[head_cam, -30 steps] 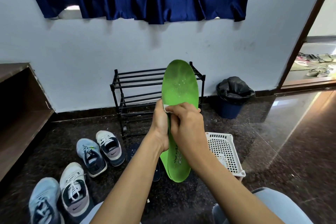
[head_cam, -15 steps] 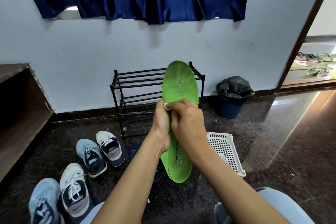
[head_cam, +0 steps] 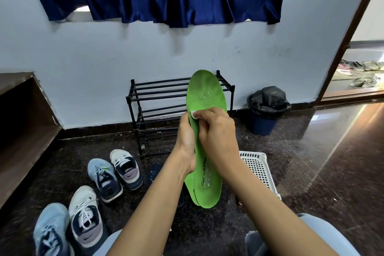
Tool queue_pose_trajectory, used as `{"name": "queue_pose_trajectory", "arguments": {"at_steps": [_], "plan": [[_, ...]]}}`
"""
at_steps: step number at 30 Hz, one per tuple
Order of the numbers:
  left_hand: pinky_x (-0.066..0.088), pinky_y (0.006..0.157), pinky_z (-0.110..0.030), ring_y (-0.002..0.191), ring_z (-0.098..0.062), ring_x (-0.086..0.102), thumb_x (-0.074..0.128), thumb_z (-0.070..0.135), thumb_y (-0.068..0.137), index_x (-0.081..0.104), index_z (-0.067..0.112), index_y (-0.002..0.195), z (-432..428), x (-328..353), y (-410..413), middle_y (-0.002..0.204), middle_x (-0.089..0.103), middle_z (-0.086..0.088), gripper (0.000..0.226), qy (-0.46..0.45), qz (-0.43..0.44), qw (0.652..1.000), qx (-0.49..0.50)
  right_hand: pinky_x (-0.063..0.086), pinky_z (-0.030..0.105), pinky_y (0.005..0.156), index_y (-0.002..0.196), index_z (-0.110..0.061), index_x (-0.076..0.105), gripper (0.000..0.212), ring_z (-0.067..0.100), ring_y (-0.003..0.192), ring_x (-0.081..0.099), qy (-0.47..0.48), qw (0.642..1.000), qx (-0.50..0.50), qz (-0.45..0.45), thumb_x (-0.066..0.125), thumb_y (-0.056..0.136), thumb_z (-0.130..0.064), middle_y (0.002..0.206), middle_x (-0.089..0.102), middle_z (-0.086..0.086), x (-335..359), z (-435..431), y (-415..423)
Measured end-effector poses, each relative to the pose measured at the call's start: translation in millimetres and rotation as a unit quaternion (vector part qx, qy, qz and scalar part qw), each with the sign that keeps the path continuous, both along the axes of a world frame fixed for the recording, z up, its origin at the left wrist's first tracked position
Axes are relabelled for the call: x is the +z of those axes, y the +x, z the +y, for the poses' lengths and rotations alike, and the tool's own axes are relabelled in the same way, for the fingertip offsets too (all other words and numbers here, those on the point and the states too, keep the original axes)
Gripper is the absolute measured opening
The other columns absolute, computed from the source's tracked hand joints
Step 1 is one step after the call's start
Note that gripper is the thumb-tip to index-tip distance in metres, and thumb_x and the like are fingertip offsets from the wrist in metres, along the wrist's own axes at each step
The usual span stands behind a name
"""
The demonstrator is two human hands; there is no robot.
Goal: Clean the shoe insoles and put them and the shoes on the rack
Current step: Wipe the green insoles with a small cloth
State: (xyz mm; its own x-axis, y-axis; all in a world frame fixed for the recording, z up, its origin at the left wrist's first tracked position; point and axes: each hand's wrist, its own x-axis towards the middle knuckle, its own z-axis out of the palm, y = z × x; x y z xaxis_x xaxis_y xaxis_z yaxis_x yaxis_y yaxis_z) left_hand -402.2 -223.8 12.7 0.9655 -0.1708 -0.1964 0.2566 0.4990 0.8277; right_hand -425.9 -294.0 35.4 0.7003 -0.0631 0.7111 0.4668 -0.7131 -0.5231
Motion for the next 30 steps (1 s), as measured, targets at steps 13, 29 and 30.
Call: {"name": "queue_pose_trajectory", "arguments": {"at_steps": [13,29,30], "plan": [[0.049,0.067,-0.029,0.074,-0.021,0.064,0.029,0.047,0.096,0.067,0.017,0.081,-3.3,3.5,-5.4,0.075,0.068,-0.006,0.051,-0.013,-0.001,1.000,-0.022,0.045,0.027,0.070,0.087,-0.007,0.075,0.024,0.027,0.076,0.062,-0.004,1.000,-0.013,0.002,0.054,0.076,-0.007,0.079,0.067,0.008,-2.2,-3.1,2.9],[0.047,0.061,-0.027,0.062,-0.019,0.063,0.027,0.048,0.094,0.070,0.017,0.057,-0.1,9.7,-9.3,0.065,0.067,-0.004,0.065,-0.009,0.015,1.000,-0.022,0.036,0.018,0.071,0.087,-0.004,0.075,0.024,0.028,0.075,0.062,-0.013,1.000,-0.019,0.011,0.054,0.075,-0.003,0.078,0.067,0.010,-14.4,-7.4,-6.1],[0.048,0.062,-0.027,0.066,-0.021,0.064,0.027,0.048,0.093,0.072,0.015,0.065,2.9,10.8,-8.2,0.072,0.068,-0.006,0.062,-0.015,0.015,1.000,-0.009,0.035,0.017,0.070,0.086,-0.004,0.075,0.023,0.028,0.074,0.062,-0.014,1.000,-0.013,0.015,0.055,0.074,-0.002,0.077,0.067,0.010,-18.3,-4.8,-10.2]]}}
